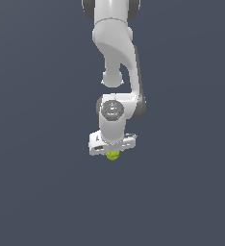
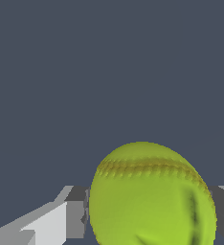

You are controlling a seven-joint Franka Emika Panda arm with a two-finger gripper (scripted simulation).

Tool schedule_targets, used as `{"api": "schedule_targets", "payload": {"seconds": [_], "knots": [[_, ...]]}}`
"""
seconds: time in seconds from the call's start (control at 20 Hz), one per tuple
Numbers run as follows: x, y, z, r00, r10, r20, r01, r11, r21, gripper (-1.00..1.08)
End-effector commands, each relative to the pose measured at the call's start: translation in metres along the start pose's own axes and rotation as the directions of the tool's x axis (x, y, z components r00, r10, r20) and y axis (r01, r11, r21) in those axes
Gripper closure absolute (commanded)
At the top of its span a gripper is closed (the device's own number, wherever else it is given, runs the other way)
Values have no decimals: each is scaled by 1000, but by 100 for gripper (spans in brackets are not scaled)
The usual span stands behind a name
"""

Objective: Pick up the object and move it to a goal position.

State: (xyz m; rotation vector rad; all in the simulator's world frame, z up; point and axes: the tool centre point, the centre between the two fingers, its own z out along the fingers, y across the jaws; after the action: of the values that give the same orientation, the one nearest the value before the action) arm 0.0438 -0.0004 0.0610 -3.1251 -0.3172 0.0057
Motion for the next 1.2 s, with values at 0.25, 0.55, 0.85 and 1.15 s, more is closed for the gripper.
{"api": "schedule_targets", "payload": {"seconds": [0.25,0.55,0.85,1.15], "knots": [[-10,24,-55,1000,1,-3,-1,1000,-1,108],[-24,53,-120,1000,0,-3,0,1000,0,108],[-37,83,-188,1000,0,-3,0,1000,0,108],[-49,112,-254,1000,0,-4,0,1000,1,108]]}}
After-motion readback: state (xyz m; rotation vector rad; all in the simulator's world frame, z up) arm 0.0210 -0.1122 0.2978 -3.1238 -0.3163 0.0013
